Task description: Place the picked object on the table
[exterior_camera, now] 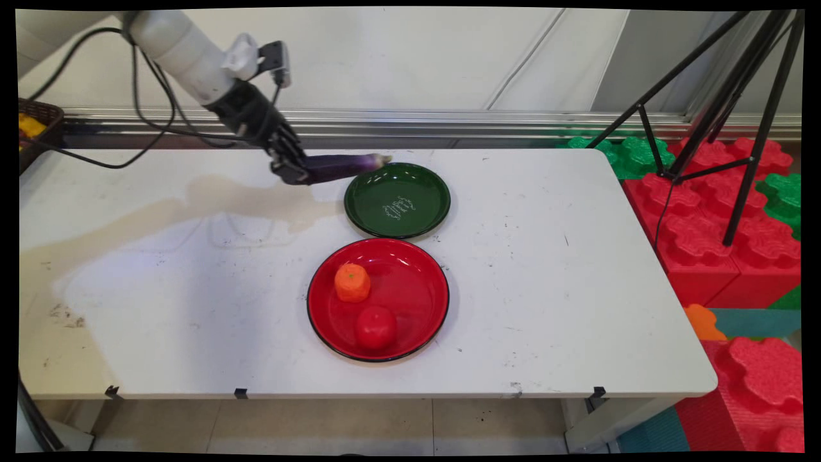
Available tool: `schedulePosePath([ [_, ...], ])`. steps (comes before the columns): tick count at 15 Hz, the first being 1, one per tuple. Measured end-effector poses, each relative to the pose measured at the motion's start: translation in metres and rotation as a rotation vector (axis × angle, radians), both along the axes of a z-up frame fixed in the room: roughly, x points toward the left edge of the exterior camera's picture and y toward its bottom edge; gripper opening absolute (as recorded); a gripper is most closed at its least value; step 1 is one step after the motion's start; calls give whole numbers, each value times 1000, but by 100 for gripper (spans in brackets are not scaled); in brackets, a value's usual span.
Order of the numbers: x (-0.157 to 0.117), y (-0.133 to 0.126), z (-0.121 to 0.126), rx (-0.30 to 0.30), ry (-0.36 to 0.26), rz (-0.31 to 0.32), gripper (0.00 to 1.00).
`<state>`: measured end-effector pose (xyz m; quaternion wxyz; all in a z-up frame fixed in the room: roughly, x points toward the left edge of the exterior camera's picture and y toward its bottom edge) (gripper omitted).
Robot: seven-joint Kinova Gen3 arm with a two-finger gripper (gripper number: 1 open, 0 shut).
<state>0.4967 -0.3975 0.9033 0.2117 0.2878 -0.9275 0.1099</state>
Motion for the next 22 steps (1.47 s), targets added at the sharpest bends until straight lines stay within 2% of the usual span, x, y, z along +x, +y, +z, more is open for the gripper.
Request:
schedulePosePath([
  [6,29,22,7,29,-73,-25,0],
  [10,51,31,2,54,-113,-13,0],
  [13,69,35,-10,77,-135,18,0],
  [22,95,29,-54,114,-161,75,0],
])
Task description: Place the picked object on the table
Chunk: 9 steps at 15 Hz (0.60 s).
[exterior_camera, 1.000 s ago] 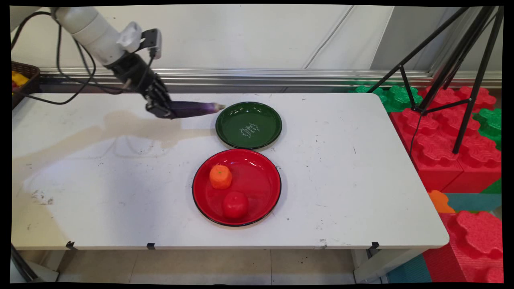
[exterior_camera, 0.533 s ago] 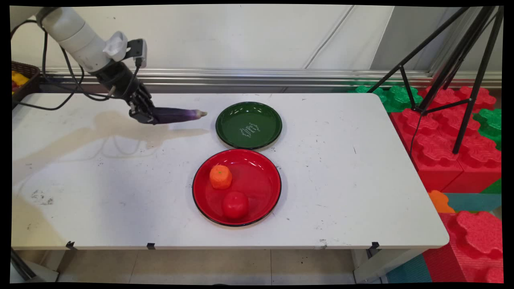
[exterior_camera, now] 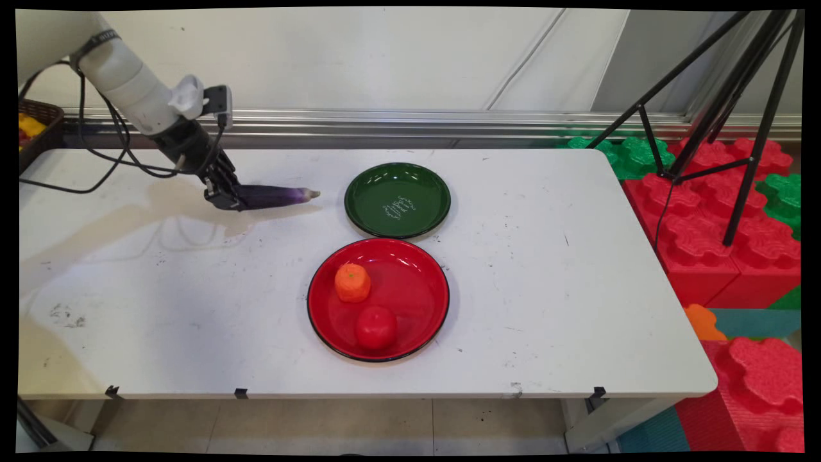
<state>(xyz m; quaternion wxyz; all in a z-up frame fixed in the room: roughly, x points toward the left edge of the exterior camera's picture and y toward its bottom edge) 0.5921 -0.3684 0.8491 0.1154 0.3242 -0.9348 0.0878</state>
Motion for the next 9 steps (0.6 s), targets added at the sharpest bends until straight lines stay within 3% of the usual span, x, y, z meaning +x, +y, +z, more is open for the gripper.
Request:
schedulePosePath([
  [6,10,-7,-32,9,-5,-14,0],
  [7,11,-8,-36,10,-2,-16,100],
  [9,12,-9,-39,9,1,-20,100],
])
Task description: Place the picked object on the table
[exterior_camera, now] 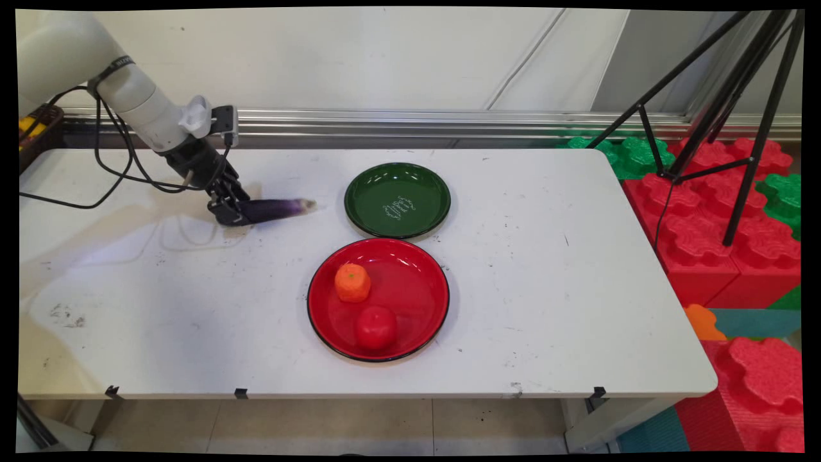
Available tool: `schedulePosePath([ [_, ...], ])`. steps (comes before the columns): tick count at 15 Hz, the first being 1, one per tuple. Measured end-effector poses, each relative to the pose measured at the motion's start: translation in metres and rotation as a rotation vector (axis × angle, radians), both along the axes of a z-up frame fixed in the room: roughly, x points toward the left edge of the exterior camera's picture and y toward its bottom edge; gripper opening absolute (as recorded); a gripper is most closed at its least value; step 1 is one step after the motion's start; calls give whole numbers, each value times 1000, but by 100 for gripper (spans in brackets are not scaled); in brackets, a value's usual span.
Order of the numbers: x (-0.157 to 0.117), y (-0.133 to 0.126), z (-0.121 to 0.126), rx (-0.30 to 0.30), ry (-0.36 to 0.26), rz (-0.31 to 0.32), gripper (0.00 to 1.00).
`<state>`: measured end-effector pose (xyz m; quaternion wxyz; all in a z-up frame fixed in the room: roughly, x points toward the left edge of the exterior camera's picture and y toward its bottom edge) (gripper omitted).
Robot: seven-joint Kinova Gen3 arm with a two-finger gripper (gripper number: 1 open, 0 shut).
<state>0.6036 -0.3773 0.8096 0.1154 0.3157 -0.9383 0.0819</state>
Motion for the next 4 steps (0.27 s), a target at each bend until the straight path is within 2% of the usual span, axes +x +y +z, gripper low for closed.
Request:
schedulePosePath([
  [4,1,0,-1,-5,10,-1,100],
])
